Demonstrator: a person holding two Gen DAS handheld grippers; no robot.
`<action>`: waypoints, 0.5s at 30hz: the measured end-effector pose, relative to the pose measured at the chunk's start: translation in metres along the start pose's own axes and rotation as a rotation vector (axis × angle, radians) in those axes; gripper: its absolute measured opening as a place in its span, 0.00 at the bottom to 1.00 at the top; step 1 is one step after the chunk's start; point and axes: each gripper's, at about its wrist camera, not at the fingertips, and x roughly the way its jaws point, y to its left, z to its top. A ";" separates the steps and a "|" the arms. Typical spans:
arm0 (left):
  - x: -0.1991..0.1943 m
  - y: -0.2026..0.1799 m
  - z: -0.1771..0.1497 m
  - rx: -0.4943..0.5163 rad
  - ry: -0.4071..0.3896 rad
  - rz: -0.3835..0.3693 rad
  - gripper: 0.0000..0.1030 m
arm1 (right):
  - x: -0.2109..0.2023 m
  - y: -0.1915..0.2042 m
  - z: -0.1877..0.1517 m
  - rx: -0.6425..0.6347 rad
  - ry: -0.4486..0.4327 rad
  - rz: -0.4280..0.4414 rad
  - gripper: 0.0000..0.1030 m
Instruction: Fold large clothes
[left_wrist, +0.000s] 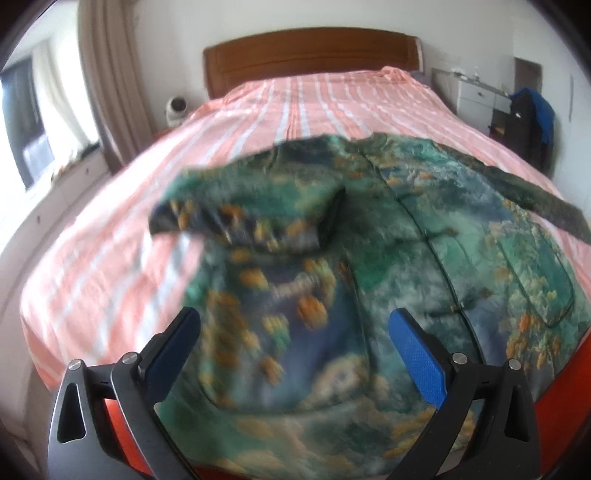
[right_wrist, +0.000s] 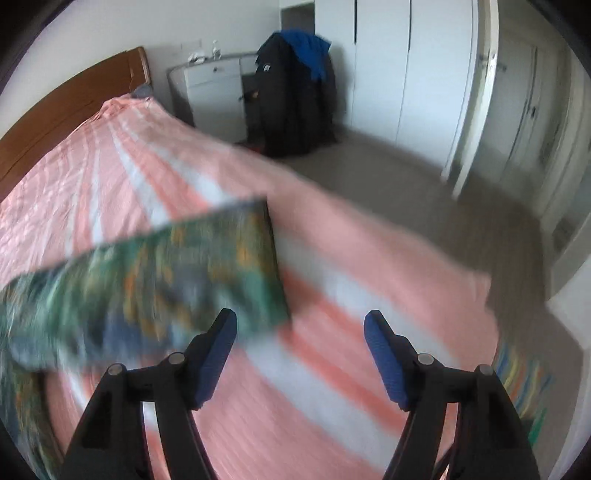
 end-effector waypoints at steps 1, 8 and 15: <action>-0.001 0.004 0.014 0.044 -0.017 0.001 0.99 | -0.008 0.000 -0.010 -0.007 0.001 0.036 0.70; 0.062 -0.018 0.074 0.394 0.066 -0.113 0.99 | -0.101 0.062 -0.104 -0.211 -0.121 0.331 0.73; 0.158 -0.039 0.057 0.514 0.193 -0.001 0.64 | -0.149 0.124 -0.183 -0.355 -0.179 0.479 0.73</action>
